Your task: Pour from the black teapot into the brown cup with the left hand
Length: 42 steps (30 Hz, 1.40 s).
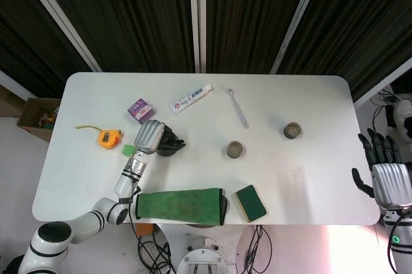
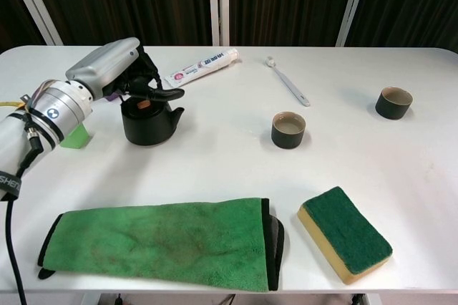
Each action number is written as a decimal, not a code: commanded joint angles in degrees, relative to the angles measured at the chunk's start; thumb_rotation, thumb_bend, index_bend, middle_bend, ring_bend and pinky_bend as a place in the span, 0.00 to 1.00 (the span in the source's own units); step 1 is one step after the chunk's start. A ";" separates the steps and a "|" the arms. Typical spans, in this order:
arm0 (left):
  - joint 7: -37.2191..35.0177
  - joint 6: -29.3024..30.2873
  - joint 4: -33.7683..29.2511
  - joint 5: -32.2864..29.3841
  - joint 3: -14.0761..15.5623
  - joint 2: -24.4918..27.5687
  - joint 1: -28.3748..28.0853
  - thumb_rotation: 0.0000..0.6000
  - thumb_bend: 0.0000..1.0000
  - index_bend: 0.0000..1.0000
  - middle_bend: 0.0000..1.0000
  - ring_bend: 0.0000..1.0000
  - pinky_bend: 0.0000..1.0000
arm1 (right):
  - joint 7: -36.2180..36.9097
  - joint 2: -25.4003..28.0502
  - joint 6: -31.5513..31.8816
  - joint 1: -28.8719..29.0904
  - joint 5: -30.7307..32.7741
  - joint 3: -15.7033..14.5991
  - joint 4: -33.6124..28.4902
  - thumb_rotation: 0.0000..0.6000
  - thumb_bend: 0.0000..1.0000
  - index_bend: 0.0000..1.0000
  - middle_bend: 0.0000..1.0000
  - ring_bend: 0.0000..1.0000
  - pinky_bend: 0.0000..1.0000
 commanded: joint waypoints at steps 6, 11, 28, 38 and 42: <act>0.42 0.13 0.74 0.88 0.61 0.04 -0.11 0.23 0.04 1.00 1.00 0.96 0.62 | -0.16 0.13 -0.22 0.19 0.05 0.10 -0.29 1.00 0.36 0.00 0.00 0.00 0.00; 0.54 0.43 1.32 1.45 0.90 -0.10 -0.23 0.19 0.04 1.00 1.00 0.94 0.60 | -0.22 0.26 -0.24 0.22 0.06 0.09 -0.42 1.00 0.36 0.00 0.00 0.00 0.00; 3.03 1.36 4.89 3.38 2.02 -0.99 -1.15 0.13 0.04 0.80 0.89 0.79 0.57 | 0.43 0.24 -0.18 0.35 -0.05 0.14 -0.06 1.00 0.36 0.00 0.00 0.00 0.00; 3.61 1.97 4.73 3.67 2.21 -0.37 -0.94 0.12 0.04 0.53 0.50 0.38 0.39 | 0.41 0.15 0.10 0.41 -0.24 0.22 -0.09 1.00 0.36 0.00 0.00 0.00 0.00; 4.94 3.55 3.05 3.92 2.13 0.85 -0.41 0.08 0.04 0.27 0.21 0.12 0.18 | 0.42 -0.08 0.34 0.34 -0.27 0.25 0.09 1.00 0.36 0.00 0.00 0.00 0.00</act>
